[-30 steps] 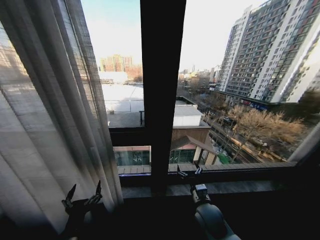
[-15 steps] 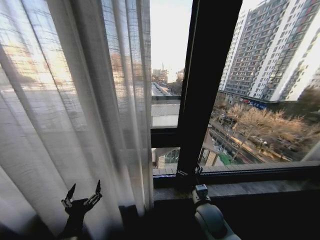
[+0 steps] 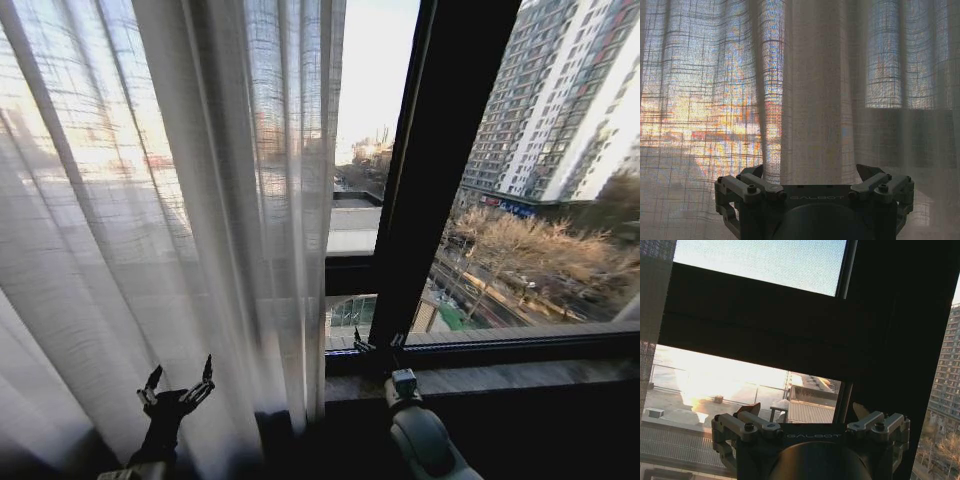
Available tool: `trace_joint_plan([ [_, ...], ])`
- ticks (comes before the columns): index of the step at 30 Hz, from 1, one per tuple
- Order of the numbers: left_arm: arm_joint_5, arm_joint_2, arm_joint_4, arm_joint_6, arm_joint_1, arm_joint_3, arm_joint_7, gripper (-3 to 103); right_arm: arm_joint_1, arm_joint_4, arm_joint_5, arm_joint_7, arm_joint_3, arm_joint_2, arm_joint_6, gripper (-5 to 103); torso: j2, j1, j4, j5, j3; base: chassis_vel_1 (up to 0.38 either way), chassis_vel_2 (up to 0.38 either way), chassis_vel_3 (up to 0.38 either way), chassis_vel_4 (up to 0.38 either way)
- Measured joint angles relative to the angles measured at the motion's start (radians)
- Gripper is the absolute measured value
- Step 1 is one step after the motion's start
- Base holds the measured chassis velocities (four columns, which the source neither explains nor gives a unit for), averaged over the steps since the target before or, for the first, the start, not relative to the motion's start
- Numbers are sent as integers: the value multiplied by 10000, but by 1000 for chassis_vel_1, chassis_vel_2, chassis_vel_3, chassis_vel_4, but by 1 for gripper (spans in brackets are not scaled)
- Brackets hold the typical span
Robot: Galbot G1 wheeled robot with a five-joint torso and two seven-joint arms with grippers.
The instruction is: Open the curtains by pulling them apart, changing their state from closed to fully open.
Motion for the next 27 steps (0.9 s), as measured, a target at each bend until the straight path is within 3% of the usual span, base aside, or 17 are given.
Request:
trace_joint_plan([
  [4, 269, 110, -130, 637, -355, 451, -7, 100, 47, -90, 2, -6, -19, 7, 1, 100, 0, 0, 1, -9, 0, 0, 0, 0, 0],
  [7, 446, 317, -358, 1426, -583, 1143, -16, 100, 70, -169, 4, -11, -23, 9, 14, 100, 1, 0, 0, -9, 0, 0, 0, 0, 0],
  [11, 926, 423, -474, 1728, -694, 1710, -17, 100, 132, -253, 12, -13, -3, 9, 32, 100, 1, 0, 0, -4, 0, 0, 0, 0, 0],
  [16, 1351, 409, -395, 1661, -662, 1919, -41, 100, 288, -278, 378, -9, 6, 20, -21, 100, 0, 2, 0, -3, 0, 0, 0, 0, 0],
  [27, 1428, 301, -272, 1350, -698, 1713, -58, 100, 380, -211, 510, -1, -10, -8, -373, 100, 1, 1, 0, -5, 0, 0, 0, 0, 0],
])
